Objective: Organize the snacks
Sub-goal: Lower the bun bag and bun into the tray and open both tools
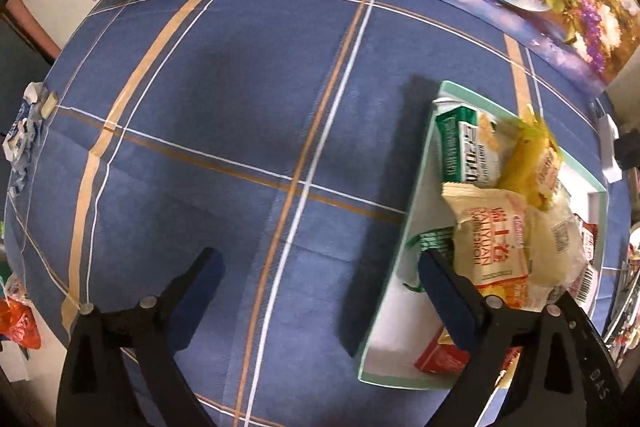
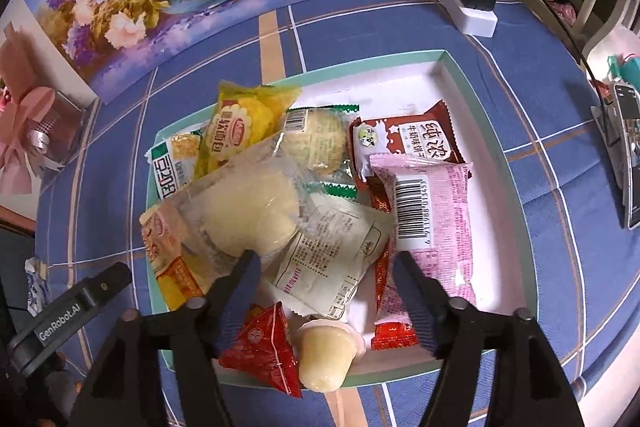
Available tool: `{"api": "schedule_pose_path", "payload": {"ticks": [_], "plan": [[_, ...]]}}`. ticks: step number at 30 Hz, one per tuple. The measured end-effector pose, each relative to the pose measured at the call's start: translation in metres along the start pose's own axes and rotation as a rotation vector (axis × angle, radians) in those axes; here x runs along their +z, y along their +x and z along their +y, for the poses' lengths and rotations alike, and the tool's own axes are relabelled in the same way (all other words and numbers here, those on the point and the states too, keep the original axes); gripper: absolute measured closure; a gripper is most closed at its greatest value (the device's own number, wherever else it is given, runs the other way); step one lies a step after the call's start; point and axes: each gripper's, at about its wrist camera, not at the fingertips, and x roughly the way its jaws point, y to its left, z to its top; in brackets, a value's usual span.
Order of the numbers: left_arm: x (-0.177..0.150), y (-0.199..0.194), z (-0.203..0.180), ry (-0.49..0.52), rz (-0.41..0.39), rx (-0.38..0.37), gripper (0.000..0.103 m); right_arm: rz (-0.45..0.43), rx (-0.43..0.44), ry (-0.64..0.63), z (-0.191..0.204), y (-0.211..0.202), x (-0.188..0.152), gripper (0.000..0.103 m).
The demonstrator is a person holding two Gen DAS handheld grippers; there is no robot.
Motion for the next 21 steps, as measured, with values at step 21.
{"api": "schedule_pose_path", "payload": {"ticks": [21], "plan": [[-0.014, -0.005, 0.004, 0.053, -0.022, 0.059, 0.003, -0.027, -0.004, -0.033, 0.008, -0.005, -0.009, 0.000]]}}
